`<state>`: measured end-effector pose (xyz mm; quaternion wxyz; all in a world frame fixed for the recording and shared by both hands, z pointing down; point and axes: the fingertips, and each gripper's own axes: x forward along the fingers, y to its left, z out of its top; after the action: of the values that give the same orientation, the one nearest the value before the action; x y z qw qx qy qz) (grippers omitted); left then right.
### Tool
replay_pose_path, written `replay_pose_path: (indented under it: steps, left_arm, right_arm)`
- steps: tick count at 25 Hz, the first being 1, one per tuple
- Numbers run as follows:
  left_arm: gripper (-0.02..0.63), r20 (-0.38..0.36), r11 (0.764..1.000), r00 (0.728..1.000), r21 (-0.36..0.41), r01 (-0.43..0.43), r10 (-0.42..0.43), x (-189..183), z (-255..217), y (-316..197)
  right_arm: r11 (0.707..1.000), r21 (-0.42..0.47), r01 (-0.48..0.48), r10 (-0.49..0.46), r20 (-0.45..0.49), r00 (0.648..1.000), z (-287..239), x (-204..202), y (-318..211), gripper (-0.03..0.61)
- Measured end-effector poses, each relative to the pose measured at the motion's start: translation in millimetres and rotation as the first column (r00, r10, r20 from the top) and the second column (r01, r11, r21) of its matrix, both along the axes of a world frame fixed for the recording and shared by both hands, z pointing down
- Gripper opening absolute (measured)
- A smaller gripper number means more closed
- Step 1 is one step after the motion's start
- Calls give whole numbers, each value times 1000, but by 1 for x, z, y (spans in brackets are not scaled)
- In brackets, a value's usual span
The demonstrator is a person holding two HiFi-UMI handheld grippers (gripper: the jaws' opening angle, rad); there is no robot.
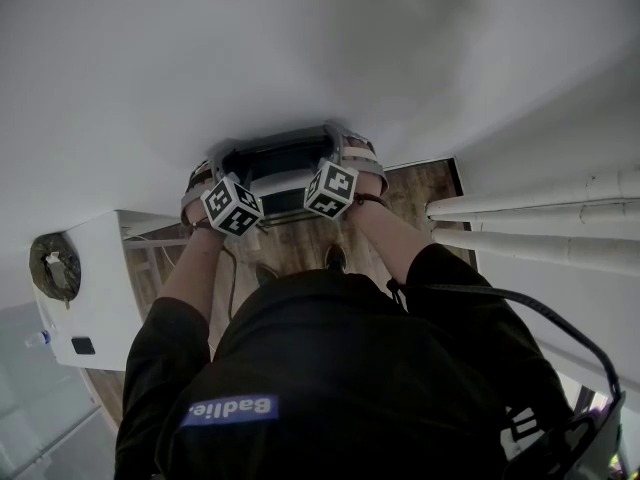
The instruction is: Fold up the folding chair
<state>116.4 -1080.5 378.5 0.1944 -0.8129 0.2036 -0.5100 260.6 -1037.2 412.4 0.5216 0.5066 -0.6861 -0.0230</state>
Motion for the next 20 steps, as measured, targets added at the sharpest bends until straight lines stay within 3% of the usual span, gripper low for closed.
replay_pose_path:
  steps: [11, 20]
  left_arm:
    - [184, 2, 997, 998, 55, 60, -60, 5, 1, -13]
    - [184, -22, 996, 999, 68, 49, -48, 3, -1, -16]
  right_arm:
    - [998, 27, -59, 61, -76, 995, 0, 7, -12, 328]
    - [999, 43, -12, 15, -84, 996, -1, 7, -15, 327]
